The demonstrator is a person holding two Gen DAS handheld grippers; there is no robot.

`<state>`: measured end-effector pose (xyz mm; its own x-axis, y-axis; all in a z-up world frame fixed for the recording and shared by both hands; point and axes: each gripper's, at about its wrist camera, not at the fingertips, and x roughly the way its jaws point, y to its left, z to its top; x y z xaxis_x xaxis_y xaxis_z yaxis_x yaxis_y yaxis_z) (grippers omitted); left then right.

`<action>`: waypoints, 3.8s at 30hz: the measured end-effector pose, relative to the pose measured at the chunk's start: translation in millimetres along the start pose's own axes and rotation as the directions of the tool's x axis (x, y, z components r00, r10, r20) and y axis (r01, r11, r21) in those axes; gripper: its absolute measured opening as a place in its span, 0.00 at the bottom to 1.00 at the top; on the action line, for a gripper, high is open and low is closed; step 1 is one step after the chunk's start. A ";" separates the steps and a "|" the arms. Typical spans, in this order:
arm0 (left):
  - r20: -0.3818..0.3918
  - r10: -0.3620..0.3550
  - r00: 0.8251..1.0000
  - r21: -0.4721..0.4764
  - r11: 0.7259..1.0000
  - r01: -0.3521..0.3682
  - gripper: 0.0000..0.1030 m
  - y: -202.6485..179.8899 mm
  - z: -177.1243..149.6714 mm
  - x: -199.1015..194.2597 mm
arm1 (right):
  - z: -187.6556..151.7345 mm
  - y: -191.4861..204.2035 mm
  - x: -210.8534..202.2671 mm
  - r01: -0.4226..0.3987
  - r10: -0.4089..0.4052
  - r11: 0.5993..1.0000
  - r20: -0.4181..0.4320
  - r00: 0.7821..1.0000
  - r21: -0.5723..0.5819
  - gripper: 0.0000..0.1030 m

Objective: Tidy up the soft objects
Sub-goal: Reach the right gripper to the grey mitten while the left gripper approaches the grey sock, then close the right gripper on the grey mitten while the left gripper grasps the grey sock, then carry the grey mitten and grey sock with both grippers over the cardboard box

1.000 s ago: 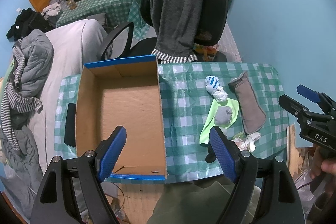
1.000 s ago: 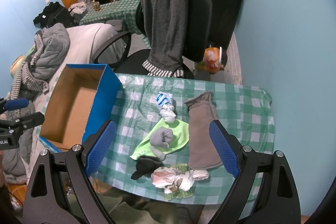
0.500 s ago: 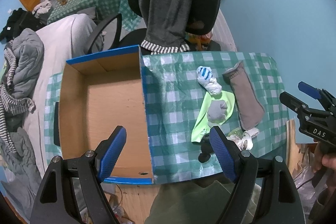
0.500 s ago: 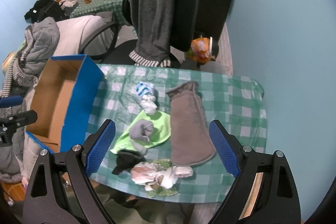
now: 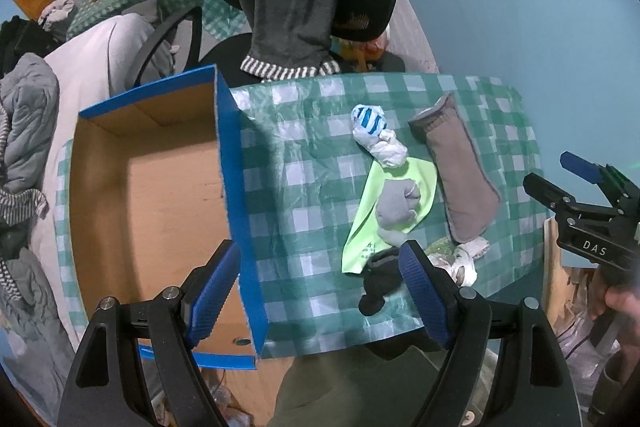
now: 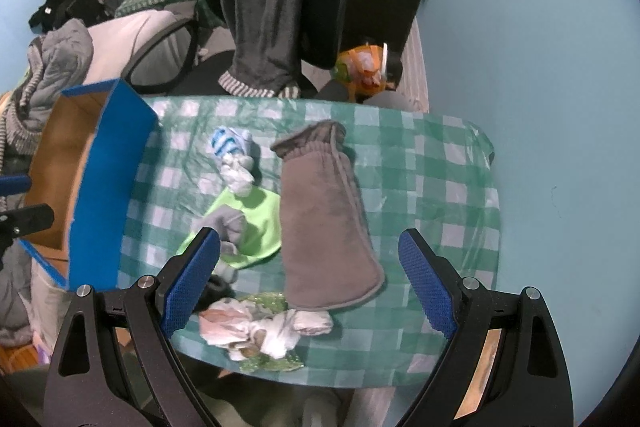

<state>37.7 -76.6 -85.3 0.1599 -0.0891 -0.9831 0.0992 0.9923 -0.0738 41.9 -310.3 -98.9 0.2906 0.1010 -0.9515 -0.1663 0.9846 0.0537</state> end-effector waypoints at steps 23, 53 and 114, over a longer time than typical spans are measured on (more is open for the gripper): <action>-0.126 -0.022 0.992 0.106 0.994 0.036 0.80 -45.4 25.2 97.3 | -3.6 -7.8 97.5 0.022 -0.032 0.998 -0.155 0.987 -0.061 0.87; -0.244 -0.072 0.967 0.141 0.984 0.109 0.80 -84.8 39.5 160.2 | -11.9 -16.6 161.4 -0.042 0.020 0.995 -0.231 0.973 -0.089 0.76; -0.020 -0.065 0.998 0.143 0.987 0.067 0.20 -61.1 19.9 70.4 | -2.7 -26.7 37.7 -0.126 0.125 0.988 -0.016 0.992 -0.086 0.27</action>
<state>62.5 -145.2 -146.7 0.1336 -0.1518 -0.9793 0.2494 0.9615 -0.1150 54.7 -333.2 -137.0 0.2523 0.2208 -0.9421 -0.2824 0.9480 0.1465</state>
